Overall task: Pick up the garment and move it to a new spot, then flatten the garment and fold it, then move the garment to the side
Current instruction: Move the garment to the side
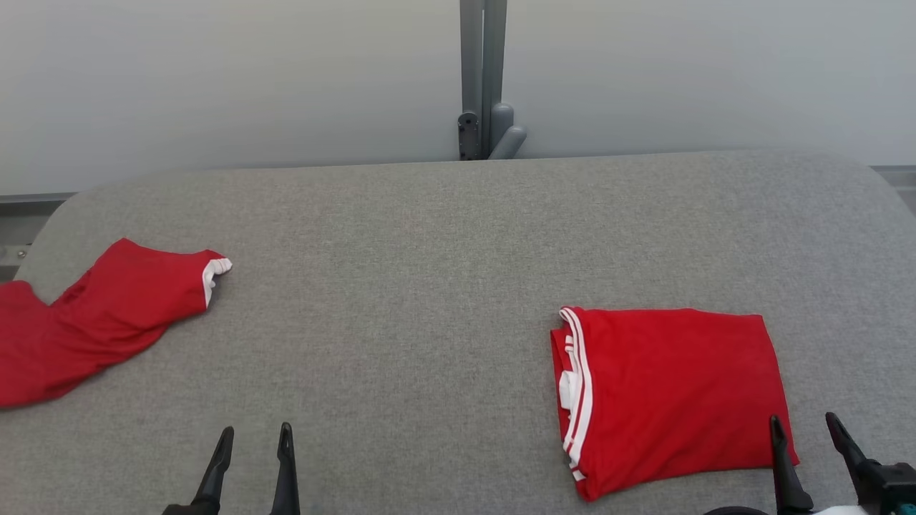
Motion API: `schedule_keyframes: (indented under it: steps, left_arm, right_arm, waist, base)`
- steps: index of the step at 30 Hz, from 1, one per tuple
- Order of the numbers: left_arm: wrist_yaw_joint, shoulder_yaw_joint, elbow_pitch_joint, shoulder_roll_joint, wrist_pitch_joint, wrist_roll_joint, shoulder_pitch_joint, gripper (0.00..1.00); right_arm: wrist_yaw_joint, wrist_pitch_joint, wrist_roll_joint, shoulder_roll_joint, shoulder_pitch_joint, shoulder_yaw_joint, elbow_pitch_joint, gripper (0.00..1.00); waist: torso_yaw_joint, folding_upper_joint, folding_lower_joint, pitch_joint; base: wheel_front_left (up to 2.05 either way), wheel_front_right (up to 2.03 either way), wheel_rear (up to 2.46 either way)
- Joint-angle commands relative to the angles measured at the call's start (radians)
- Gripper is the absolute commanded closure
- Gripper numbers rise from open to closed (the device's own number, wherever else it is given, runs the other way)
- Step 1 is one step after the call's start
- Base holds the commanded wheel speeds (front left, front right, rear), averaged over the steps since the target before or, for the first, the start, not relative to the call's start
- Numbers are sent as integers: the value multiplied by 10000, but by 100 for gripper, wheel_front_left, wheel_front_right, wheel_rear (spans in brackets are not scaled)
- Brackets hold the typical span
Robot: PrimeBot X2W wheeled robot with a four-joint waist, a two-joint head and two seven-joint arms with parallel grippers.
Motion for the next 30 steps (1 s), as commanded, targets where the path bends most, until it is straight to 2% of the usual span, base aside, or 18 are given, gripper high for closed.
schedule_keyframes:
  steps: [1,4,8,12,16,19,22,24,27,30]
  left_arm:
    - [22,8,-11,10,1,-1,145,0]
    - [5,-1,-80,11,2,-4,124,0]
    - [-58,6,-189,11,1,10,-122,0]
    - [-128,23,-240,13,2,59,-508,0]
    - [-185,-11,-208,13,1,125,-687,0]
    - [-244,68,-183,13,2,184,-889,0]
    - [-252,89,-181,11,1,201,-958,0]
    - [-260,118,-215,11,1,203,-1045,0]
    - [-301,181,-290,11,1,216,-1216,0]
    - [-378,247,-337,11,1,309,-1396,0]
  right_arm:
    - [-14,105,235,-291,-433,71,240,0]
    - [-12,1255,834,-1106,-1240,539,702,0]
    - [-15,3563,1884,-2066,-2326,1144,1033,0]
    - [-11,5231,2619,-2370,-3267,1442,1724,0]
    - [-14,5495,2867,-2314,-3778,1337,2504,0]
    - [-8,5522,2978,-1989,-4299,1417,3546,0]
    - [-6,5426,3272,-1829,-4492,1614,3882,0]
    - [-6,5265,3665,-1762,-4750,1721,4054,100]
    - [-5,5233,4175,-1924,-5261,2251,3894,100]
    - [-6,5191,4456,-2389,-5903,2670,3612,100]
  waist:
    - [-98,118,0,95]
    - [-246,118,0,258]
    - [-328,118,0,668]
    - [-322,118,0,1196]
    - [-233,118,0,1412]
    - [-120,118,0,1612]
    - [-97,118,0,1690]
    - [-100,118,0,1817]
    - [-207,118,0,2189]
    - [-417,118,0,2636]
  base:
    - [0,0,0]
    - [0,0,0]
    - [0,0,0]
    - [0,0,0]
    - [0,0,0]
    - [0,0,0]
    - [0,0,0]
    - [0,0,0]
    - [0,0,0]
    - [0,0,0]
